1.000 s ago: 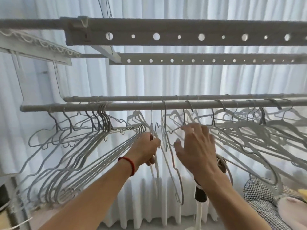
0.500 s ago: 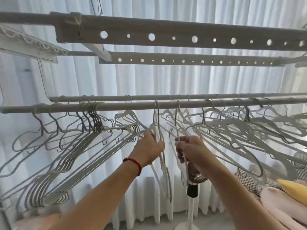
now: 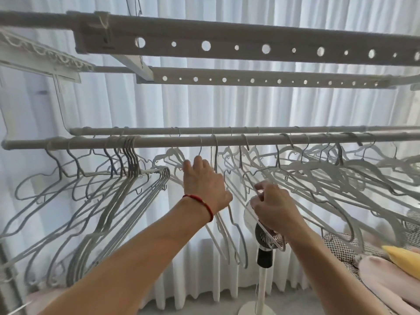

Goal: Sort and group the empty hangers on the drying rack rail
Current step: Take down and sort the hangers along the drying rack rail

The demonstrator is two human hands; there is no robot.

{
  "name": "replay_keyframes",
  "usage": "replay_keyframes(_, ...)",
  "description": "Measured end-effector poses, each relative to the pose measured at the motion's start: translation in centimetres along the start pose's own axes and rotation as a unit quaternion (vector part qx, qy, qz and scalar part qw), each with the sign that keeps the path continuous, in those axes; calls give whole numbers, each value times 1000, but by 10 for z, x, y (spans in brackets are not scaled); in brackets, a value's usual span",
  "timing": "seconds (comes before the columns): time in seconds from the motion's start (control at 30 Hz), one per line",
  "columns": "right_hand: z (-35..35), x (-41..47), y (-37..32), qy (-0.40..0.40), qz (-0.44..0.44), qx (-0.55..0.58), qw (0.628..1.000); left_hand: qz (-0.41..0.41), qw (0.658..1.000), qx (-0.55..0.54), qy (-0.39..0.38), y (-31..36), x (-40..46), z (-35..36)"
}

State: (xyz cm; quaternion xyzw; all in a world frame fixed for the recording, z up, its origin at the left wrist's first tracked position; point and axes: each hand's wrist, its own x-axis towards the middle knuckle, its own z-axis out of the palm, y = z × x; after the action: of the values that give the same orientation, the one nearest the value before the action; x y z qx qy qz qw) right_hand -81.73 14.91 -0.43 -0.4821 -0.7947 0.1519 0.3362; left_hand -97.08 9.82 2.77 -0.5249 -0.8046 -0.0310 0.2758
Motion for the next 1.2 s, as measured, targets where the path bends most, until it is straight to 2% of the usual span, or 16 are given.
replay_keyframes(0.13,1,-3,-3,5,-23,-32,999,-60,991,-110,-41,6,7,9)
replay_keyframes(0.27,0,-5,-8,33,-63,-105,992,-99,976,-196,-12,9,8,15)
replay_keyframes(0.43,-5,-3,-14,68,-136,-95,984,-69,946,-314,50,10,5,6)
replay_keyframes(0.53,-10,-2,-16,78,-151,-57,984,-41,913,-399,73,11,1,-7)
replay_keyframes(0.67,-16,-4,-23,116,-195,-38,973,-45,842,-532,78,7,-10,-30)
replay_keyframes(0.87,-26,-6,-50,127,-250,-7,960,-43,765,-642,-43,-27,-20,-68)
replay_keyframes(1.1,-14,-16,-82,95,-254,22,962,28,576,-802,-158,-104,-57,-65)
replay_keyframes(1.17,-9,-20,-90,66,-257,28,964,49,535,-818,-206,-124,-66,-62)
replay_keyframes(1.2,-8,-22,-93,49,-255,41,965,57,526,-820,-217,-133,-70,-60)
